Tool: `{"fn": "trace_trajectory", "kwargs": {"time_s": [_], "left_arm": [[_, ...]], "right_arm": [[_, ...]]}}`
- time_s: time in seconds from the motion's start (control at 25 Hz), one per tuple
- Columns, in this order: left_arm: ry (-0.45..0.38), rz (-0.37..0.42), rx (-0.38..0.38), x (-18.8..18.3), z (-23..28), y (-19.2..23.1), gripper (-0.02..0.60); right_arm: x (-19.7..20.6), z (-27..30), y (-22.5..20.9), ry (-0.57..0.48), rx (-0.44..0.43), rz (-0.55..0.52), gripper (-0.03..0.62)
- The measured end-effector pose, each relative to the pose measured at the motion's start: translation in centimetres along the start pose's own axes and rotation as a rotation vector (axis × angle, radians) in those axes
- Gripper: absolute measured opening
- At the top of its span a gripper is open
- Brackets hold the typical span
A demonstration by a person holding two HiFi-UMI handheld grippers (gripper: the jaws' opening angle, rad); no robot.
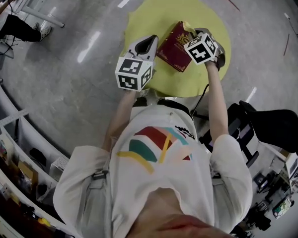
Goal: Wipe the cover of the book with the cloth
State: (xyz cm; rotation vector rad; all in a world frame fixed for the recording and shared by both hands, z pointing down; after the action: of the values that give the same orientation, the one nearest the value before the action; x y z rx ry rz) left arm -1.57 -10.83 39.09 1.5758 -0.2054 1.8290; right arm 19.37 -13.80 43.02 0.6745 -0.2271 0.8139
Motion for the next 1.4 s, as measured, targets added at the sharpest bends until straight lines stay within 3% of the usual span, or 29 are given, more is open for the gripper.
{"fn": "trace_trajectory", "kwargs": {"time_s": [0.08,0.2,0.28,0.44,0.84,1.12,1.4], "left_arm": [[-0.040,0.031,-0.005,-0.6,-1.4,-0.2,0.015],[-0.108,0.015,0.011,-1.0,-3.4,0.1,0.015],[-0.134,0.007,-0.017,-1.0,-4.7,0.7,0.015],[-0.129,0.015,-0.106,-0.8,-6.7,1.7,0.015],[-0.140,-0.033,-0.231,0.3,-11.2,3.9,0.015],[-0.156,-0.031,-0.229,0.0,-12.3,3.8,0.015],[-0.208,-0.020,-0.220,-1.4,-13.1,3.7,0.015]], "right_arm": [[-0.3,1.3,-1.1,0.020,0.001,-0.019,0.029],[-0.5,4.0,-2.2,0.058,-0.002,-0.044,0.029],[-0.4,5.8,-2.0,0.081,-0.018,-0.053,0.029],[0.7,8.8,-0.6,0.139,-0.023,-0.098,0.029],[0.2,10.9,0.8,0.198,0.048,-0.214,0.029],[-0.5,11.1,0.8,0.217,0.032,-0.220,0.029],[-0.8,8.9,4.9,0.186,-0.012,-0.264,0.028]]}}
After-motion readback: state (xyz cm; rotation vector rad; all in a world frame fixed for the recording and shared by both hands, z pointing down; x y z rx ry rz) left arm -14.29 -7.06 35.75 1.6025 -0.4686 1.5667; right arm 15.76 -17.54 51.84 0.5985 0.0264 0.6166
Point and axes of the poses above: the fingertips, and each gripper's own axes: z forward along the fingers, y to its left, x out of its underside, the point moved 8 cm from there along -z, backward along the fingers, and after that the axes turned 7 degrees about x, right-handed, at the moved point
